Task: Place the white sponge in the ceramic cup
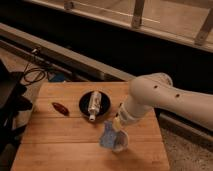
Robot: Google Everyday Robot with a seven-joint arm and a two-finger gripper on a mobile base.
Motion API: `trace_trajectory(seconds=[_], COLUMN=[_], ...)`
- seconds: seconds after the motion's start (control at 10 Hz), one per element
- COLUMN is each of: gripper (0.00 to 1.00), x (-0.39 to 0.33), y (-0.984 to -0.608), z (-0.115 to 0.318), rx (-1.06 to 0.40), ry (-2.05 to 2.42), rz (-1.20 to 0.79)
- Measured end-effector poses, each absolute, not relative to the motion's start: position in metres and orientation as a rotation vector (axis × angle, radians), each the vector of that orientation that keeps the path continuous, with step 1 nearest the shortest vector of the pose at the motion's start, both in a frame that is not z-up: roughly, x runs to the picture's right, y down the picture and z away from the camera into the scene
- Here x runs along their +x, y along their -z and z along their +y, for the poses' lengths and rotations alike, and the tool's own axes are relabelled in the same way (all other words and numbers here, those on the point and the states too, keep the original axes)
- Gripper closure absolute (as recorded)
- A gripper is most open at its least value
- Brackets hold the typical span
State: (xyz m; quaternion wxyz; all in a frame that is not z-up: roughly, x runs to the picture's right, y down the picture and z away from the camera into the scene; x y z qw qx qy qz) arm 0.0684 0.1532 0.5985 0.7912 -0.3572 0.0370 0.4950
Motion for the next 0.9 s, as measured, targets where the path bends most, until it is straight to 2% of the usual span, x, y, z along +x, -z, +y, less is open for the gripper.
trace_trajectory(seconds=[0.6,0.7,0.9], gripper=[0.97,0.90,0.69], x=[0.098,0.103,0.111], y=[-0.613,-0.619,-0.628], z=[0.144,0.148,0.155], rx=[-0.764,-0.769,-0.778], ry=[-1.129,-1.143,-1.166], rz=[0.130,0.139,0.147])
